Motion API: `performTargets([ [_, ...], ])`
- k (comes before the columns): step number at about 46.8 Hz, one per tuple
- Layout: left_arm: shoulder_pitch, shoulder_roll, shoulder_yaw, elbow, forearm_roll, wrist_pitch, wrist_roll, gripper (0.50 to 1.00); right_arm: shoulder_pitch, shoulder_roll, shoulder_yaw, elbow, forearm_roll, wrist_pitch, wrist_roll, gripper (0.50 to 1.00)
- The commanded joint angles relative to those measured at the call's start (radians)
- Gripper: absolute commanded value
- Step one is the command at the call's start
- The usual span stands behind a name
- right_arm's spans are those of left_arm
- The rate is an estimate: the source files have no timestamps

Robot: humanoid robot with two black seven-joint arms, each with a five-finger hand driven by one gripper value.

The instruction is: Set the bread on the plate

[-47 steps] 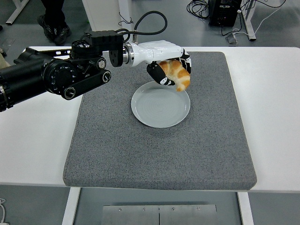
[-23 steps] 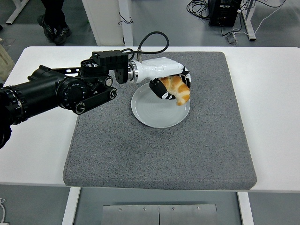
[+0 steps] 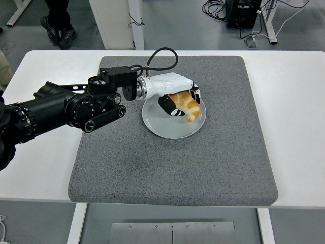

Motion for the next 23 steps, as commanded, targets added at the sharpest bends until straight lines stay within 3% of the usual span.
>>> performTargets([
  [1, 0.012, -0.001, 0.0, 0.008, 0.0, 0.006, 0.0, 0.5, 0.0, 0.0, 0.0, 0.0, 0.0, 0.0, 0.0, 1.0],
  [23, 0.055, 0.001, 0.0, 0.04, 0.002, 0.017, -0.003, 0.5, 0.0, 0.0, -0.001, 0.0, 0.0, 0.0, 0.0, 1.0],
])
